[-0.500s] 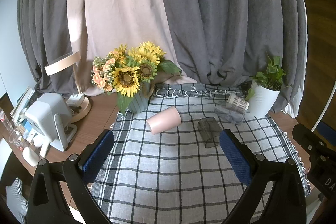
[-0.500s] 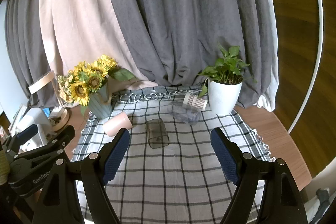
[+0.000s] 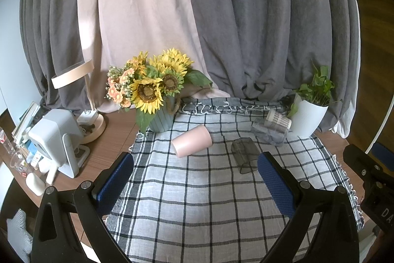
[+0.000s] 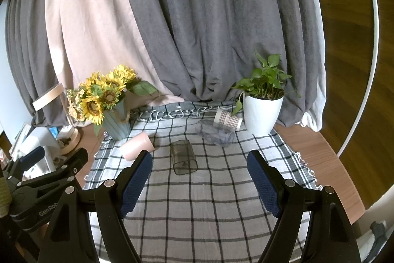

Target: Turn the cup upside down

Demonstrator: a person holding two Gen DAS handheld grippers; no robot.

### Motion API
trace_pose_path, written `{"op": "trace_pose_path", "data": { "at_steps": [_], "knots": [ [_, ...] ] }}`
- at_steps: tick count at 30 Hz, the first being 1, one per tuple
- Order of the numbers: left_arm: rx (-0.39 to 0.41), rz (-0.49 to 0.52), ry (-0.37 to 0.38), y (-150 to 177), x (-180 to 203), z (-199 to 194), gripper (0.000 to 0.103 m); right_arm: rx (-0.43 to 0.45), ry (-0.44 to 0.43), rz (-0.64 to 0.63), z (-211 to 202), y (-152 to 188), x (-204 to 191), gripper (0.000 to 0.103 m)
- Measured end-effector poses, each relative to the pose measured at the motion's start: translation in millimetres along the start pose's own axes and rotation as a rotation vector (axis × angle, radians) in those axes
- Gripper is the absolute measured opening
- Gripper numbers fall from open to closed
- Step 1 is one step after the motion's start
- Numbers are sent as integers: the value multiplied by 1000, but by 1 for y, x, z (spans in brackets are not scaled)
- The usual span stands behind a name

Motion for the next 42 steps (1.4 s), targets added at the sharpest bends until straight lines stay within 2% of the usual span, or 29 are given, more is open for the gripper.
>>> {"op": "trace_pose_path", "data": {
  "at_steps": [25, 28, 32, 37, 42],
  "knots": [
    [-30, 21, 22, 3, 2, 16, 103, -6, 7, 4, 6, 2, 1, 79],
    [-67, 46, 51, 8, 5, 31, 103, -24, 21, 30, 18, 5, 4, 80],
    [-130, 93, 89, 15, 4, 63, 103, -96, 23, 72, 48, 15, 0, 80],
    [-149, 197, 86, 19, 3, 104, 103, -157, 35, 115, 90, 27, -6, 80],
    [-216, 309, 66, 26, 1, 157, 103, -211, 56, 165, 128, 39, -14, 80]
  ]
}}
Point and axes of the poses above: each gripper's, at about its wrist camera, not at the fingertips, and z roughly the way its jaws point, x to its right, y to its underside, the point moved 7 cm from there along z, roughly the way its jaws point, and after that the axes turned 7 degrees about -y, right-handed, at the moved point
